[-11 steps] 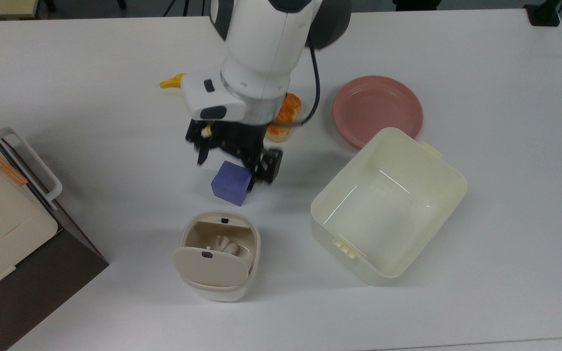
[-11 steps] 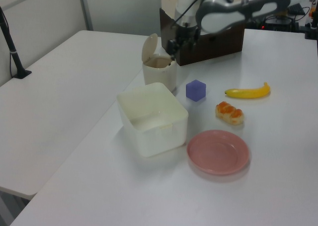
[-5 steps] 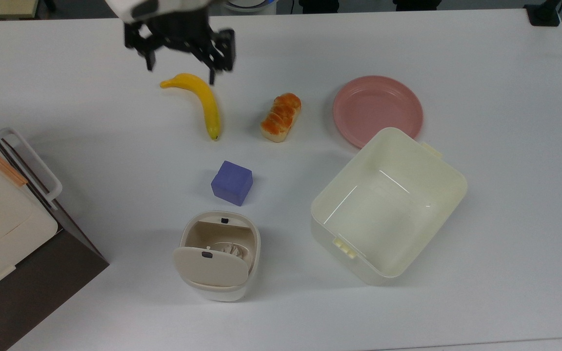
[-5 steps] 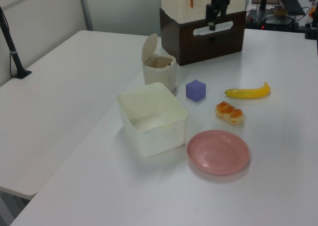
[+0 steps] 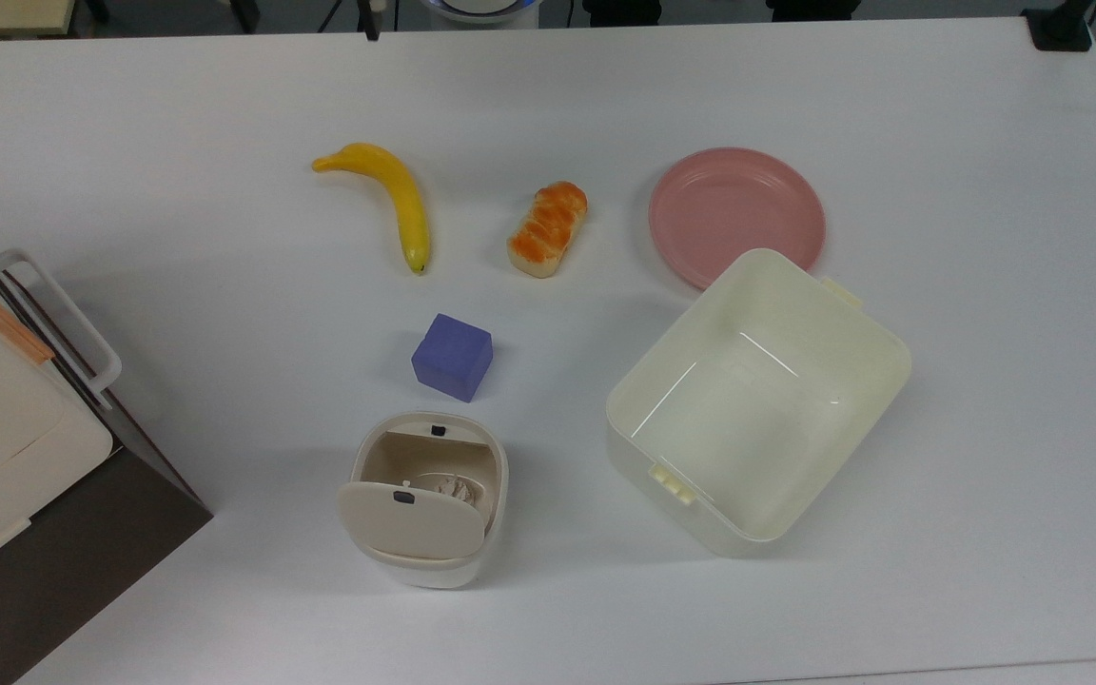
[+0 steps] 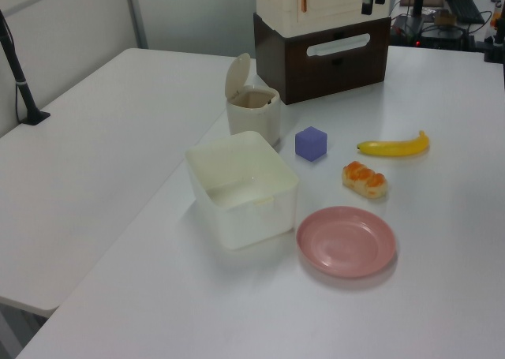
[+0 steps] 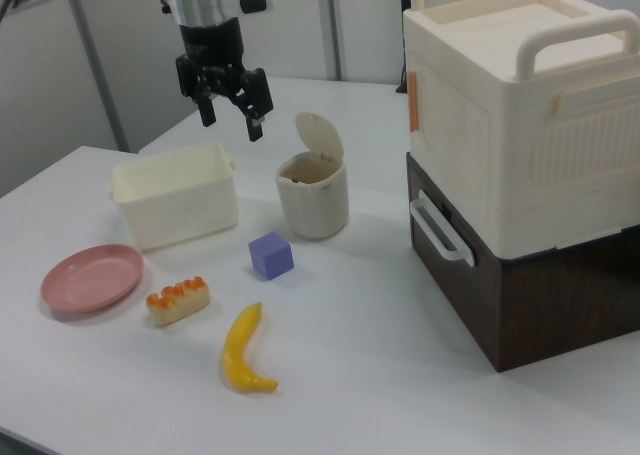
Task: Grab it up and put it in the trash
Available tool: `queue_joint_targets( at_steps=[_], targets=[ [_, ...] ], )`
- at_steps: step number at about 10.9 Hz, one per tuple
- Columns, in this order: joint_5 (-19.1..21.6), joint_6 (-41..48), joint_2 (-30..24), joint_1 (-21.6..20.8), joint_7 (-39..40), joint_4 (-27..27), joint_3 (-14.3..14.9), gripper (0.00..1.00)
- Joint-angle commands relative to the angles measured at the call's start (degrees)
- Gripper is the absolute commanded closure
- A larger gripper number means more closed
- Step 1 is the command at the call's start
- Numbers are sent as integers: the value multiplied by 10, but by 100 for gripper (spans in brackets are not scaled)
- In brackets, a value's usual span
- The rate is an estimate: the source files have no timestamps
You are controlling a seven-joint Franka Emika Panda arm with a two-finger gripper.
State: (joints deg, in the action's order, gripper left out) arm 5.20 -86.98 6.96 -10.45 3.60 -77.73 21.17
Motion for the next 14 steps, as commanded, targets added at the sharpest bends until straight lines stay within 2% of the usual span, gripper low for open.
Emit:
queue_joint_targets(
  at_steps=[1, 5, 12, 13, 14],
  targets=[
    [3, -7, -21, -22, -38, -47, -6, 0],
    [-6, -63, -61, -40, -64, -106, -14, 0],
    [-7, -60, -58, -39, -66, -102, -15, 0],
    [-19, -64, -56, -40, -67, -101, -15, 0],
    [-55, -66, -54, -41, -70, -98, -15, 0]
  ],
)
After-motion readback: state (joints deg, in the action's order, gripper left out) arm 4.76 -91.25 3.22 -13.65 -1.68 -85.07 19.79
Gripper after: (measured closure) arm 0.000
